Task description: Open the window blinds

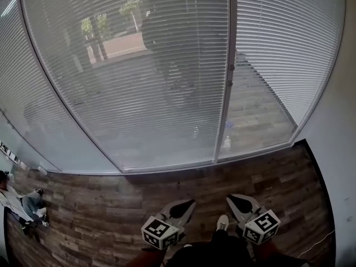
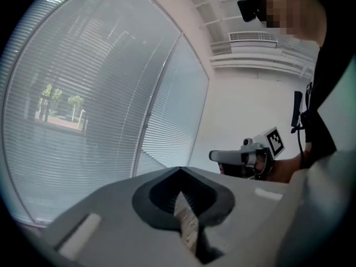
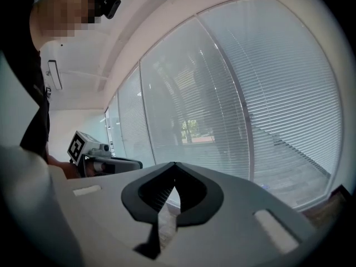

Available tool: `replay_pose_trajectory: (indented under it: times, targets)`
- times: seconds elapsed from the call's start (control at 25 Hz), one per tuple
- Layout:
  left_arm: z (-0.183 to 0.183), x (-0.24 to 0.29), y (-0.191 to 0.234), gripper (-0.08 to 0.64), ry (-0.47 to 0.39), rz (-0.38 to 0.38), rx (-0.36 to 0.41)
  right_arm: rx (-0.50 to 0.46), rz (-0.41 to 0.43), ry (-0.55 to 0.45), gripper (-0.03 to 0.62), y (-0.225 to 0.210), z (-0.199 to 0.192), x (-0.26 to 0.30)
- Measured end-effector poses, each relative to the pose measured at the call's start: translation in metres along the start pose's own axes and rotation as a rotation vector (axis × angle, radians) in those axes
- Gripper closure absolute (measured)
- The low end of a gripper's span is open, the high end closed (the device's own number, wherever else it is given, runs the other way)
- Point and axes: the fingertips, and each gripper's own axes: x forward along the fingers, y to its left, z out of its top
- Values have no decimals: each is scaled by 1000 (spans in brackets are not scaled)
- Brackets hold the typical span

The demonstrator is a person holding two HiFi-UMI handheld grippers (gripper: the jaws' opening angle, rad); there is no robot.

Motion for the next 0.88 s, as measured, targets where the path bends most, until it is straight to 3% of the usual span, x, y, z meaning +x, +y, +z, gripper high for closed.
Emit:
replay_pose_trajectory:
  times: [0.44,0.6,0.88]
  targets:
    - [83,133,35,558,-41,59,53,-48,82,-92,565,-123,82,39]
    - [87,177,42,558,-61,66,31,-32,82,-113,565,-173,85,39]
    - [70,234,41,558,18,52,37,38,69,-93,565,-235,69,41]
